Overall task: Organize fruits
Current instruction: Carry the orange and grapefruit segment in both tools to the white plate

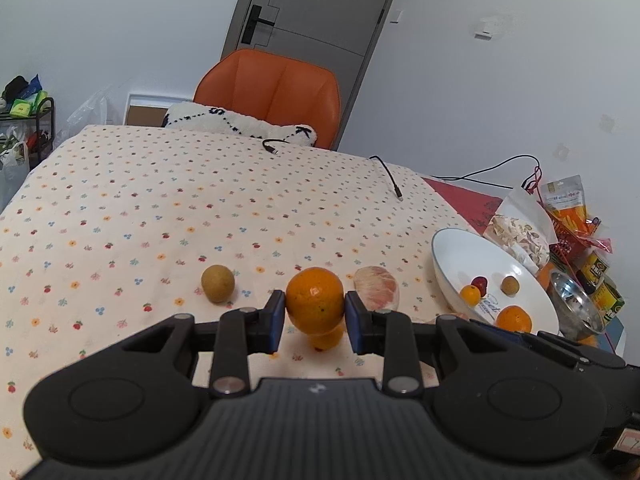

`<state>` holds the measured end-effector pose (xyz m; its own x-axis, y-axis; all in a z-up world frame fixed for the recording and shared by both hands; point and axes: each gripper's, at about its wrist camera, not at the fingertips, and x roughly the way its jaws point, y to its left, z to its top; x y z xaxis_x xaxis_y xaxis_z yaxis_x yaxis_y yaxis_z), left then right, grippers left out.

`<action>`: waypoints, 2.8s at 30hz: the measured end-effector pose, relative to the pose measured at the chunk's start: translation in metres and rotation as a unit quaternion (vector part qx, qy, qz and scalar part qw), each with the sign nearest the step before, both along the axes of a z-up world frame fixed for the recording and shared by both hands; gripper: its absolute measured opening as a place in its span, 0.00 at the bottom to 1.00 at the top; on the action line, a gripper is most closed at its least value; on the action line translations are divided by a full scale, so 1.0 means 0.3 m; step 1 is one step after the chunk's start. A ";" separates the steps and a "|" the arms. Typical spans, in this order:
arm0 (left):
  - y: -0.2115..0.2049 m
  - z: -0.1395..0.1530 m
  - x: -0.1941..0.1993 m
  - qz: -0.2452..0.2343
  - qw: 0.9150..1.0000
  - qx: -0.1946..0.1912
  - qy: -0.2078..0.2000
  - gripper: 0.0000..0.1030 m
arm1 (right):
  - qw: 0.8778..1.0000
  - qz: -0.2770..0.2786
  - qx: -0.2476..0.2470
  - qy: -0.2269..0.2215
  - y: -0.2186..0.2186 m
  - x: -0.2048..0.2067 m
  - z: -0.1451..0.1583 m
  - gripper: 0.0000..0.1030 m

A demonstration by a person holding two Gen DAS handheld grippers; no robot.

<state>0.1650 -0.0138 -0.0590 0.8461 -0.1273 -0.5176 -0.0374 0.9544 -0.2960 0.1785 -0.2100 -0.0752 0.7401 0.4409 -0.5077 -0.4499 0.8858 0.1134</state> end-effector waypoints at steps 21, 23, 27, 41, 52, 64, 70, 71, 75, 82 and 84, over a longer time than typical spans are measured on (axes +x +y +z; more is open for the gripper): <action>-0.149 0.044 0.083 -0.047 0.999 0.007 -0.015 0.29 | 0.999 -0.043 0.016 -0.022 -0.185 0.061 0.093 0.00; -0.149 0.043 0.081 -0.047 0.999 0.007 -0.014 0.29 | 0.999 -0.037 0.019 -0.014 -0.188 0.061 0.089 0.00; -0.142 0.040 0.076 -0.044 0.999 0.008 -0.013 0.29 | 0.999 -0.025 0.033 -0.001 -0.186 0.053 0.080 0.08; -0.062 0.022 0.045 -0.023 1.000 0.004 -0.008 0.29 | 0.999 0.004 0.005 0.034 -0.092 0.044 -0.014 0.65; -0.007 0.010 0.035 -0.011 1.000 0.001 -0.003 0.29 | 0.999 -0.013 -0.042 0.028 -0.018 0.077 -0.066 0.76; 0.001 0.003 0.035 -0.006 1.000 -0.002 -0.001 0.29 | 0.997 -0.030 -0.074 0.009 0.015 0.098 -0.091 0.56; -0.028 0.018 0.039 -0.017 1.000 -0.002 -0.007 0.29 | 0.998 -0.011 -0.054 0.004 0.000 0.069 -0.055 0.56; -0.034 0.022 0.040 -0.019 1.000 -0.003 -0.009 0.29 | 0.999 -0.011 -0.051 0.001 -0.002 0.065 -0.044 0.56; -0.061 0.036 0.048 -0.028 0.999 -0.002 -0.015 0.29 | 0.999 -0.015 -0.039 -0.015 -0.026 0.050 0.001 0.56; -0.119 0.048 0.074 -0.047 0.999 -0.002 -0.020 0.29 | 0.998 -0.035 -0.025 -0.039 -0.094 0.041 0.067 0.56; -0.136 0.051 0.083 -0.053 0.998 -0.002 -0.022 0.29 | 0.998 -0.044 -0.023 -0.044 -0.119 0.044 0.080 0.56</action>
<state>0.1900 -0.0548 -0.0437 0.8498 -0.2197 -0.4790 0.0775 0.9512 -0.2988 0.1918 -0.2458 -0.0513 0.8178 0.3505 -0.4564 -0.3770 0.9255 0.0352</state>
